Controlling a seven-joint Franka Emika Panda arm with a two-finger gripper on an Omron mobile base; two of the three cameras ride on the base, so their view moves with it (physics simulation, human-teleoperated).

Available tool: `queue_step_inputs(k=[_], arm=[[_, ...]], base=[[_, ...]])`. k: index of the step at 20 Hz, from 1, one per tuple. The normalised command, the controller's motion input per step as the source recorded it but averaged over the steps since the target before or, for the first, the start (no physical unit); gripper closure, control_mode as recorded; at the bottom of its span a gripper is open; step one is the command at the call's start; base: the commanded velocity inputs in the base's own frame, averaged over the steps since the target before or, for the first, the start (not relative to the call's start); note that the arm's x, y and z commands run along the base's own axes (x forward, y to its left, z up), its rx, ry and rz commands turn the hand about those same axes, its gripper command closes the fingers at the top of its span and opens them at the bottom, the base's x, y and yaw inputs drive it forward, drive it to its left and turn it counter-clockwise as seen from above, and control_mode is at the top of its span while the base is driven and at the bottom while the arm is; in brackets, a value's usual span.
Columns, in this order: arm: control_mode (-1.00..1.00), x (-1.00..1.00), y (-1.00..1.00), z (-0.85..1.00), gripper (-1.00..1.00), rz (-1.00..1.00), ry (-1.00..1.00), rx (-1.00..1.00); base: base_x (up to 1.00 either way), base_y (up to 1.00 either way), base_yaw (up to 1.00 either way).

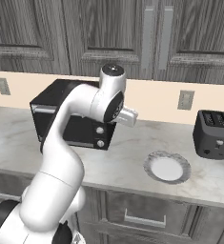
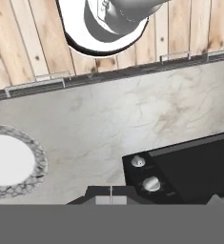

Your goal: Pull the toaster oven rack outwards. Pick up the baguette from the plate and place it on the toaster oven rack. Close the toaster oven door fully and set the temperature to the lowest setting.

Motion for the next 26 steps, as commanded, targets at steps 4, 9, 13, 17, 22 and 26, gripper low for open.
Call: queue_step_inputs(k=[4, 9, 13, 17, 22, 26], arm=[[-1.00, 0.00, 0.04, 0.00, 1.00, 0.00, -0.19, 0.05], [-1.00, 0.01, 0.10, 0.00, 1.00, 0.00, -0.19, 0.04], [-1.00, 0.16, 0.16, 0.00, 1.00, 0.00, -0.01, 0.02], [-1.00, 0.24, 0.14, 0.00, 1.00, 0.00, 0.00, 0.02], [-1.00, 0.24, 0.15, 0.00, 1.00, 0.00, 0.00, 0.01], [-1.00, 0.24, 0.20, -0.02, 1.00, 0.00, 0.00, 0.00]], base=[[0.00, 0.00, 0.00], [0.00, 0.00, 0.00], [0.00, 0.00, 0.00], [0.00, 0.00, 0.00], [0.00, 0.00, 0.00], [0.00, 0.00, 0.00]])
